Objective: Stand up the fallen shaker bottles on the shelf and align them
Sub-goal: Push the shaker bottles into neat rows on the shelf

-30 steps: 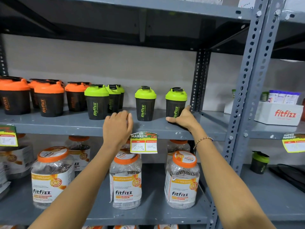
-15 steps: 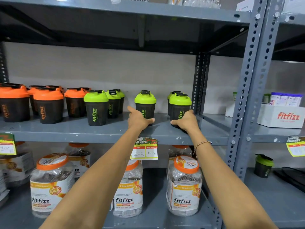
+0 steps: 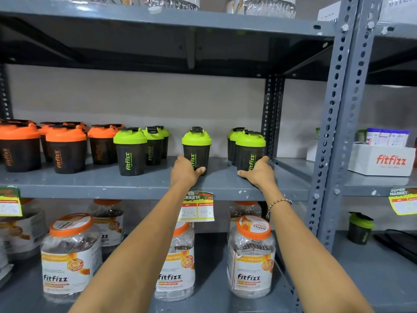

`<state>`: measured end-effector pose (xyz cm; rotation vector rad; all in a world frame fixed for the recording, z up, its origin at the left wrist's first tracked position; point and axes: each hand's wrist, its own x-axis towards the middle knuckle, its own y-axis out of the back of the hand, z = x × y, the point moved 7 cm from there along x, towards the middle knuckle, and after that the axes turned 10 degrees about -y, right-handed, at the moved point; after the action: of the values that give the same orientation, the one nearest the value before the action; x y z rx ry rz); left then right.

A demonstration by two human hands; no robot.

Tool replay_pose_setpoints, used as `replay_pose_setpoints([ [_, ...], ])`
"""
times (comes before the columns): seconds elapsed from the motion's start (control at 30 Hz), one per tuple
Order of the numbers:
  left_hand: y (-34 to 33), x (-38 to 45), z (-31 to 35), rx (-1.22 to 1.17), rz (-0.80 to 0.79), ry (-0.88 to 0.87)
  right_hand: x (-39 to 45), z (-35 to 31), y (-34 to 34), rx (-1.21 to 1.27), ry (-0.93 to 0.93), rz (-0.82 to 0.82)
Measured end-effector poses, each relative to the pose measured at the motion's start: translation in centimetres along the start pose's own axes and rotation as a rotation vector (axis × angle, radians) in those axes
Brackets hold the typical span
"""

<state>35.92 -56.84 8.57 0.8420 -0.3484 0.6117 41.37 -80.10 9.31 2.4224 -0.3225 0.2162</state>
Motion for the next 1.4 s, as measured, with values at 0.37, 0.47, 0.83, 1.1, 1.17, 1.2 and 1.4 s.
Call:
replay_pose_setpoints([
  [0.37,-0.4,0.2,-0.1,0.174,-0.049,0.003,-0.4,-0.1,0.1,-0.028,0.019,-0.004],
  [0.47,-0.4,0.2,-0.1,0.185,-0.039,0.009,-0.3,-0.1,0.1,-0.026,0.015,0.001],
  [0.83,-0.4,0.1,0.1,0.214,-0.019,-0.041,-0.1,-0.1,-0.2,-0.026,0.021,0.02],
  [1.1,-0.6,0.2,0.1,0.206,-0.046,-0.04,0.1,0.0,-0.4,-0.013,0.017,-0.006],
  [1.17,-0.5,0.3,0.2,0.154,-0.056,-0.032,-0.2,0.0,0.1,0.017,-0.005,0.032],
  [1.2,-0.4,0.2,0.2,0.129,-0.051,-0.033,-0.7,-0.1,0.5,0.025,0.003,0.098],
  [1.4,3.9,-1.7,-1.2,0.009,0.221,-0.15,-6.9,-3.4,0.2,0.178,0.263,0.447],
])
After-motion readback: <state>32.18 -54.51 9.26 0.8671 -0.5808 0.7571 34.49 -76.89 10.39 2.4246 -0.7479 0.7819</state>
